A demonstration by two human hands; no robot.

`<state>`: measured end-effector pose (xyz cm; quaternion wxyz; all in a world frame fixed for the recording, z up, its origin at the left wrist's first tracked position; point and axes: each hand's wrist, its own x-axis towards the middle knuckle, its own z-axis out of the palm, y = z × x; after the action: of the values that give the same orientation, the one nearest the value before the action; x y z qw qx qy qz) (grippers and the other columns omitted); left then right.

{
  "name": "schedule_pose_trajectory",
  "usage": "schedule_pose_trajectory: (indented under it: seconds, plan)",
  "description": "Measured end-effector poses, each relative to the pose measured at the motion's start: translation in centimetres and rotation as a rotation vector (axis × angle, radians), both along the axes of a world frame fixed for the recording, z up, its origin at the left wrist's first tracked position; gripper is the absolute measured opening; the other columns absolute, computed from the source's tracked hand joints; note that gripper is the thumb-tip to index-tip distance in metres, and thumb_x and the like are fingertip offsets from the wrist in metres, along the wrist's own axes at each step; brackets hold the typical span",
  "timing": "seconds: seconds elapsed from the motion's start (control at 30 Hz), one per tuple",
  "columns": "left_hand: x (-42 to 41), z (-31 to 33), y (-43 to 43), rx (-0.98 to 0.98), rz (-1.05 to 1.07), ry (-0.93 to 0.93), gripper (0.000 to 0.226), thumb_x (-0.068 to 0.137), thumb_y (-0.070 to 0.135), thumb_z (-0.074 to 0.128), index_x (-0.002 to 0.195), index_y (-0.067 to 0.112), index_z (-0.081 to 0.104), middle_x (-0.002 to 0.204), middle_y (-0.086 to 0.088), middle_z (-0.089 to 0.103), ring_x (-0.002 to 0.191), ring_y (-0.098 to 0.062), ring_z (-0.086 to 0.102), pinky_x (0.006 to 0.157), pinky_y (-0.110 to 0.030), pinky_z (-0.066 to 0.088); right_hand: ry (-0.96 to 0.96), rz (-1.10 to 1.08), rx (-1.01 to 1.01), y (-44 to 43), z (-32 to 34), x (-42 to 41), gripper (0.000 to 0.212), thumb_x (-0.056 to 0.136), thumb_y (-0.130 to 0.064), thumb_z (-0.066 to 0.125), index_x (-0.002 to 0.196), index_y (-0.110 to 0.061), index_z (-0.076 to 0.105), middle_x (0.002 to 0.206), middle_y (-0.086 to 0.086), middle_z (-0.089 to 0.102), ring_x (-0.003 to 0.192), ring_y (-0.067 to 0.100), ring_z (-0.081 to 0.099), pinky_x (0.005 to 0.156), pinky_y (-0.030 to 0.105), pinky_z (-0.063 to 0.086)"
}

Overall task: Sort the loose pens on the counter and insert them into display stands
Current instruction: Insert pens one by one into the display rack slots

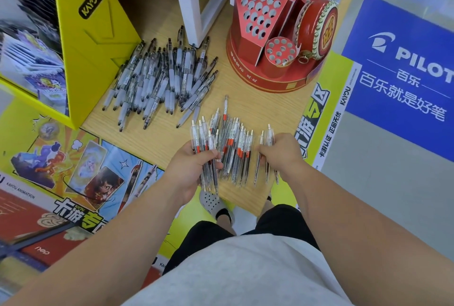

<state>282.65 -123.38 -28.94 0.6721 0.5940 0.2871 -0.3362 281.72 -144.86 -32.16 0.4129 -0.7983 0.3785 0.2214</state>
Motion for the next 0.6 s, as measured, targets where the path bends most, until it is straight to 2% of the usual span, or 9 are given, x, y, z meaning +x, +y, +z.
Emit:
schedule_pose_trajectory:
  seconds: [0.03, 0.1, 0.17, 0.23, 0.33, 0.4, 0.47, 0.53, 0.6]
  plan:
    - [0.1, 0.1, -0.1, -0.003, 0.0, 0.0, 0.017, 0.095, 0.007, 0.066, 0.109, 0.014, 0.06, 0.091, -0.01, 0.071, 0.072, -0.022, 0.069, 0.071, -0.039, 0.049, -0.026, -0.063, 0.08, -0.3, 0.4, -0.1, 0.036, 0.086, -0.015, 0.076, 0.067, -0.012, 0.045, 0.057, 0.016, 0.064, 0.053, 0.024, 0.068, 0.048, 0.033, 0.043]
    - [0.3, 0.4, -0.4, -0.02, -0.005, -0.003, 0.016, 0.095, 0.007, 0.066, 0.107, 0.016, 0.06, 0.091, -0.009, 0.07, 0.071, -0.021, 0.068, 0.069, -0.037, 0.049, -0.091, -0.116, 0.278, -0.5, 1.9, -0.1, 0.029, 0.085, -0.016, 0.08, 0.078, 0.0, 0.058, 0.069, 0.023, 0.068, 0.062, 0.029, 0.071, 0.06, 0.047, 0.057]
    - [0.5, 0.8, -0.9, -0.05, -0.011, -0.004, 0.015, 0.096, 0.006, 0.065, 0.107, 0.015, 0.061, 0.089, -0.008, 0.071, 0.071, -0.021, 0.069, 0.068, -0.036, 0.051, -0.116, -0.086, 0.453, 0.2, 4.0, 0.3, 0.031, 0.087, -0.012, 0.078, 0.1, 0.011, 0.063, 0.08, 0.023, 0.07, 0.062, 0.022, 0.069, 0.065, 0.042, 0.062]
    - [0.6, 1.4, -1.6, -0.12, -0.004, 0.005, 0.015, 0.096, 0.006, 0.063, 0.11, 0.009, 0.065, 0.089, -0.009, 0.073, 0.074, -0.024, 0.07, 0.067, -0.038, 0.054, -0.126, -0.034, 0.492, 1.6, 5.9, 0.9, 0.028, 0.088, -0.009, 0.076, 0.102, 0.011, 0.065, 0.082, 0.019, 0.07, 0.061, 0.02, 0.068, 0.061, 0.034, 0.06]
    - [0.7, 2.2, -3.0, -0.297, 0.032, 0.061, 0.028, 0.1, 0.019, 0.056, 0.118, -0.001, 0.063, 0.087, -0.016, 0.067, 0.072, -0.026, 0.065, 0.069, -0.041, 0.052, -0.179, 0.005, 0.454, 3.5, 8.2, 1.6, 0.019, 0.086, -0.011, 0.079, 0.088, 0.003, 0.067, 0.073, 0.013, 0.071, 0.059, 0.02, 0.068, 0.065, 0.043, 0.063]
    - [0.9, 2.9, -3.7, -0.395, 0.063, 0.101, 0.041, 0.103, 0.036, 0.048, 0.116, 0.002, 0.068, 0.089, -0.014, 0.064, 0.073, -0.022, 0.06, 0.07, -0.039, 0.049, -0.219, 0.07, 0.352, 4.1, 9.4, 2.0, 0.018, 0.084, -0.016, 0.081, 0.078, -0.008, 0.066, 0.061, 0.004, 0.067, 0.051, 0.014, 0.066, 0.052, 0.031, 0.058]
    - [1.1, 3.2, -4.1, -0.465, 0.08, 0.09, 0.05, 0.101, 0.049, 0.045, 0.111, 0.012, 0.077, 0.107, -0.015, 0.068, 0.09, -0.025, 0.061, 0.082, -0.041, 0.052, -0.276, 0.198, 0.203, 4.6, 10.5, 2.3, 0.016, 0.08, -0.025, 0.083, 0.077, -0.014, 0.071, 0.058, 0.0, 0.066, 0.045, 0.007, 0.06, 0.043, 0.02, 0.044]
    - [1.2, 3.6, -4.1, -0.492, 0.088, 0.063, 0.048, 0.099, 0.051, 0.046, 0.104, 0.019, 0.081, 0.117, -0.012, 0.071, 0.102, -0.025, 0.067, 0.09, -0.043, 0.053, -0.334, 0.3, 0.104, 4.9, 11.1, 2.5, 0.015, 0.078, -0.032, 0.083, 0.082, -0.02, 0.075, 0.067, -0.001, 0.07, 0.057, 0.009, 0.064, 0.053, 0.025, 0.048]
    - [1.4, 3.7, -4.1, -0.509, 0.103, 0.045, 0.041, 0.092, 0.046, 0.054, 0.1, 0.015, 0.08, 0.113, -0.015, 0.073, 0.1, -0.025, 0.071, 0.092, -0.043, 0.054, -0.334, 0.335, 0.071, 5.1, 11.4, 2.7, 0.021, 0.08, -0.03, 0.08, 0.098, -0.02, 0.077, 0.08, -0.004, 0.074, 0.074, 0.011, 0.069, 0.067, 0.028, 0.052]
